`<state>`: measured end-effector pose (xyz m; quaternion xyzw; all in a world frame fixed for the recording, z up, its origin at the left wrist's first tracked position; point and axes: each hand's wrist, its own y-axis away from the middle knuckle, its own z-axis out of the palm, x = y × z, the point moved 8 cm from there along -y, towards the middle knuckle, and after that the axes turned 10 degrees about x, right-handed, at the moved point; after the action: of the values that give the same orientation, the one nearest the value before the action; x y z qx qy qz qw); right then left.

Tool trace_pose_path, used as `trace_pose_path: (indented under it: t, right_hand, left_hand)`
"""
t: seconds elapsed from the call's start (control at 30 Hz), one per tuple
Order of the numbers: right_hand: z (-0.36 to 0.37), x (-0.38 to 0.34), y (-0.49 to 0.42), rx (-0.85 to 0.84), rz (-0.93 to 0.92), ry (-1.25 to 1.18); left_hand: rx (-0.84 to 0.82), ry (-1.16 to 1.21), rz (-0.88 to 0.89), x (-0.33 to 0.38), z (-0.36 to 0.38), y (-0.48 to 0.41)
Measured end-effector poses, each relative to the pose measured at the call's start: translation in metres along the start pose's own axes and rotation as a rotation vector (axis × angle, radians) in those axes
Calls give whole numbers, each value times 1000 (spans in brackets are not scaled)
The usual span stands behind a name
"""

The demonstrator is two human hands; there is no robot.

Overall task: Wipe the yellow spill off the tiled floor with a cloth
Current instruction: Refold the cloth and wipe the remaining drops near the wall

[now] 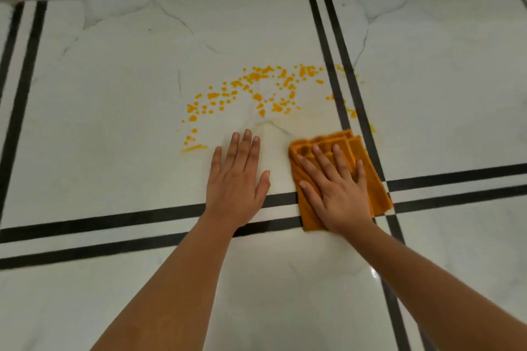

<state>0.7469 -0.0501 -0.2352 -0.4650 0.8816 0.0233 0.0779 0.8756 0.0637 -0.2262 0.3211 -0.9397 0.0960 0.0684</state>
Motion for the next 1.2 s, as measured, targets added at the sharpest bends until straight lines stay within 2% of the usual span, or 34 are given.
trace_pose_path:
  t: [0.13, 0.23, 0.3, 0.47, 0.5, 0.6, 0.63, 0.67, 0.77, 0.8, 0.9, 0.93, 0.97, 1.03, 1.07, 1.1, 1.2]
  right_hand:
    - [-6, 32, -38, -5, 127, -43]
    - [-10, 53, -10, 66, 84, -27]
    - [-14, 72, 5, 32, 83, -8]
    - [-13, 92, -80, -31, 214, -36]
    - [-11, 87, -85, -21, 178, -44]
    - [-8, 77, -63, -41, -164, 1]
    - [-8, 82, -66, -45, -198, -3]
    - [-9, 92, -80, -37, -157, -4]
    - [-11, 100, -123, -20, 138, -42]
    - [-10, 91, -122, -3, 132, -45]
    - [-7, 72, -92, 0, -178, 10]
    - [-9, 81, -95, -17, -192, 6]
    - [-10, 92, -110, -11, -128, 4]
    - [-11, 105, -147, 29, 131, -32]
    - [-9, 99, -155, 35, 212, -35]
    - [-8, 87, -156, 52, 211, -38]
    - [-3, 53, -128, 51, -60, -17]
  left_hand:
    - [-51, 1, -16, 38, 10, -3]
    - [-106, 12, -51, 64, 16, -13]
    - [-124, -16, -61, 70, 16, -23]
    - [-151, -26, -159, 79, 19, -47]
    - [-152, -25, -181, 79, 18, -52]
    - [-151, -69, -164, 74, 22, -61]
    - [-149, -82, -162, 70, 24, -64]
    - [-147, -85, -166, 68, 27, -68]
    - [-122, -69, -173, 65, 30, -82]
    - [-111, -65, -168, 64, 31, -86]
    - [-58, -66, -155, 57, 30, -92]
    - [-35, -63, -153, 54, 30, -93]
    - [-14, -52, -150, 51, 31, -94]
    - [28, -33, -146, 49, 31, -94]
    - [40, -25, -146, 49, 31, -93]
    - [47, -15, -151, 49, 31, -93]
    - [47, 3, -168, 47, 32, -94]
